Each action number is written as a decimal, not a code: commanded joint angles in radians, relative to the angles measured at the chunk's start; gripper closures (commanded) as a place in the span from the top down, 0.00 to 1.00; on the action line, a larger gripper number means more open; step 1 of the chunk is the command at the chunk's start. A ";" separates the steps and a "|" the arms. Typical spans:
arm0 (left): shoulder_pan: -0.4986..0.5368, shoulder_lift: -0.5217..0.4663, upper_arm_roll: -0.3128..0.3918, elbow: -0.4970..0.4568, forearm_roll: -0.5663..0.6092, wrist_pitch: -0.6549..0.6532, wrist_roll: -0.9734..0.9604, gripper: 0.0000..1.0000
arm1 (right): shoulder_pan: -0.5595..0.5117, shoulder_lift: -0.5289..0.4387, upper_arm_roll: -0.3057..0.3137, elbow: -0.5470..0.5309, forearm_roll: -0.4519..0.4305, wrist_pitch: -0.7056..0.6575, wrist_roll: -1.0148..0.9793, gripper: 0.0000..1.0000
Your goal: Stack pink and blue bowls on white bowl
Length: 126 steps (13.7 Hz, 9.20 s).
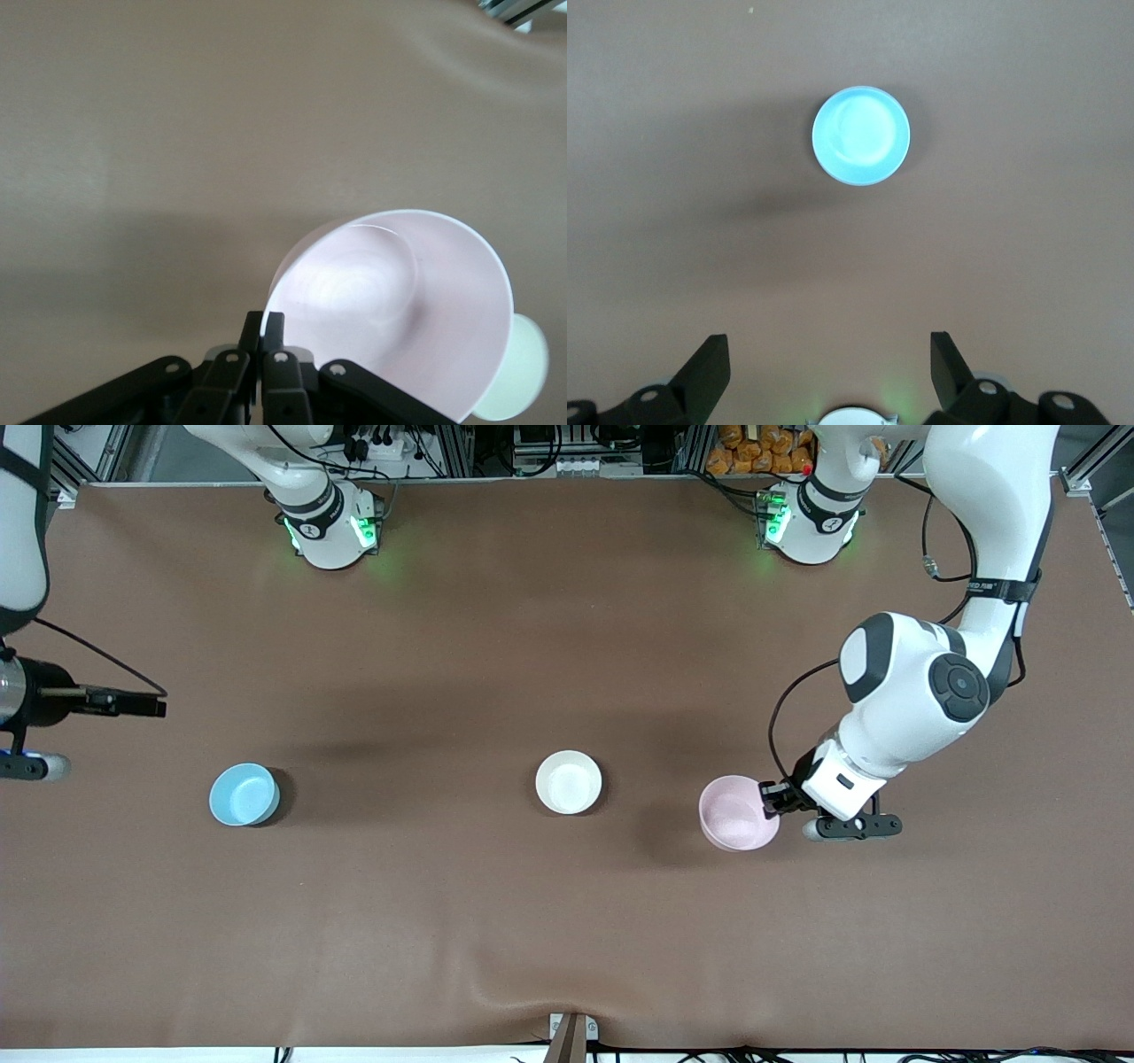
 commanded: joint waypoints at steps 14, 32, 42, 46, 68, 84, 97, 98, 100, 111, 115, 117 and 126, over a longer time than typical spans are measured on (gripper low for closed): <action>-0.243 0.145 0.000 0.258 -0.037 -0.117 -0.423 0.00 | -0.068 -0.002 0.011 -0.231 -0.011 0.305 0.013 1.00; -0.379 0.324 0.010 0.258 -0.034 -0.088 -0.425 0.00 | -0.143 0.258 0.012 -0.276 0.001 0.628 -0.065 1.00; -0.370 0.364 0.011 0.260 -0.043 -0.023 -0.431 0.00 | -0.137 0.327 0.014 -0.296 0.001 0.674 -0.065 1.00; -0.376 0.384 0.011 0.261 -0.045 0.007 -0.434 0.00 | -0.139 0.343 0.014 -0.296 0.003 0.673 -0.064 1.00; 0.116 -0.287 0.063 0.281 0.087 -0.699 -0.011 1.00 | -0.032 0.126 0.028 -0.291 0.375 0.423 -0.022 0.00; 0.202 -0.421 0.063 0.178 0.142 -0.746 0.092 1.00 | 0.613 0.180 0.028 -0.288 0.386 0.846 0.955 0.00; 0.208 -0.396 0.062 0.230 0.141 -0.767 0.086 1.00 | 0.717 0.300 0.028 -0.262 0.486 0.978 1.078 0.00; 0.205 -0.393 0.062 0.235 0.142 -0.770 0.086 1.00 | 0.723 0.306 0.028 -0.262 0.491 0.984 1.078 0.00; 0.205 -0.393 0.062 0.234 0.142 -0.770 0.086 1.00 | 0.729 0.323 0.028 -0.261 0.495 1.011 1.078 0.00; 0.202 -0.367 0.060 0.235 0.142 -0.770 0.090 1.00 | 0.749 0.346 0.025 -0.255 0.515 1.027 1.075 1.00; 0.205 -0.370 0.059 0.235 0.142 -0.770 0.089 1.00 | 0.696 0.242 -0.026 -0.255 0.488 0.920 0.992 1.00; 0.208 -0.372 0.059 0.228 0.142 -0.772 0.090 1.00 | 0.635 0.177 -0.069 -0.256 0.482 0.779 0.825 1.00; 0.210 -0.375 0.063 0.229 0.141 -0.805 0.090 1.00 | 0.372 -0.041 -0.195 -0.270 0.220 0.375 0.274 1.00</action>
